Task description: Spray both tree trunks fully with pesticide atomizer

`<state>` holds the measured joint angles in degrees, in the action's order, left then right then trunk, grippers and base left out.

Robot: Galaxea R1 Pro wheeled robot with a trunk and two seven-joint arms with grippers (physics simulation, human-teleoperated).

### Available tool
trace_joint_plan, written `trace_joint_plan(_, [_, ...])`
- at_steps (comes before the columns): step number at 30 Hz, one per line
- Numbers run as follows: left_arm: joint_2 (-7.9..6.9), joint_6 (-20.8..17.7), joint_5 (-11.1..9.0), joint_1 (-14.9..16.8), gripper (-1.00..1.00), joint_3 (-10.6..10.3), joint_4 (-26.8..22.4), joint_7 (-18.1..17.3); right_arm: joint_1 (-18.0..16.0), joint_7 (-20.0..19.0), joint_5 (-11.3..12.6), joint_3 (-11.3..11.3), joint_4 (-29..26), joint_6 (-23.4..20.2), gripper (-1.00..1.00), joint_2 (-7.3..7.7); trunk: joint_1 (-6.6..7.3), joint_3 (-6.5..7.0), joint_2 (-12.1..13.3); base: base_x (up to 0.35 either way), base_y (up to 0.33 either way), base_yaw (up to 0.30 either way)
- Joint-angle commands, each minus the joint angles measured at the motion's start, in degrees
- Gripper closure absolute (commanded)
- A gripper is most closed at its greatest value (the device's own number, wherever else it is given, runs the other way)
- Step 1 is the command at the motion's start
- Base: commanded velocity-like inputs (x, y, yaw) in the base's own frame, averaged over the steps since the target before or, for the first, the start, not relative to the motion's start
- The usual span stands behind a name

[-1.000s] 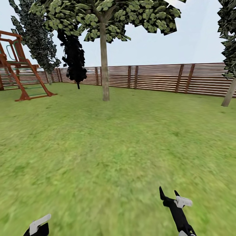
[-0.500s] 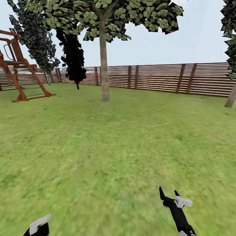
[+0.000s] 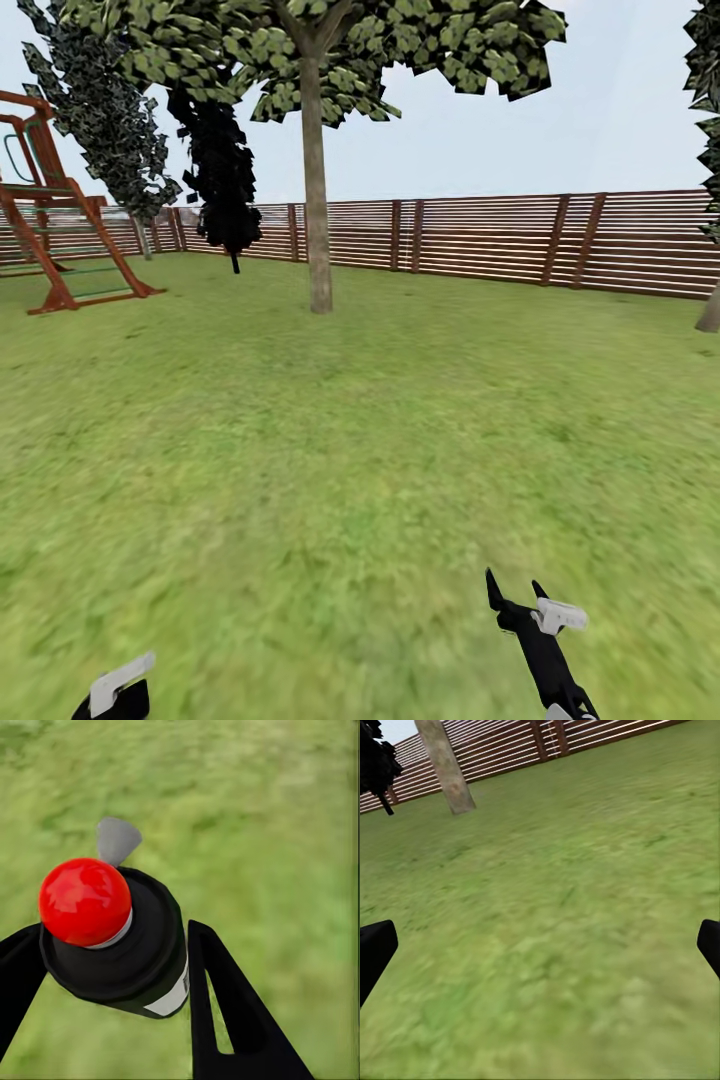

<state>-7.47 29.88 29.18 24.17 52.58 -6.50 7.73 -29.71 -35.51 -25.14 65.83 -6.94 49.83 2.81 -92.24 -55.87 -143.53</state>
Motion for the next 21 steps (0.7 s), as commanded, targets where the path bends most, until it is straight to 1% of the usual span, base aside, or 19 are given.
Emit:
trace_joint_plan(1, [0.00, 0.0, 0.0, 0.0, 1.00, 0.0, 0.0, 0.0, 0.0, 0.0, 0.0, 0.0, 0.0, 0.0, -1.00, 0.00, 0.00, 0.00, 0.0, 0.331, 0.000, 0.000])
trace_joint_plan(21, [-0.03, 0.0, 0.0, 0.0, 1.00, 0.0, 0.0, 0.0, 0.0, 0.0, 0.0, 0.0, 0.0, 0.0, -1.00, 0.00, 0.00, 0.00, 0.0, 0.331, 0.000, 0.000])
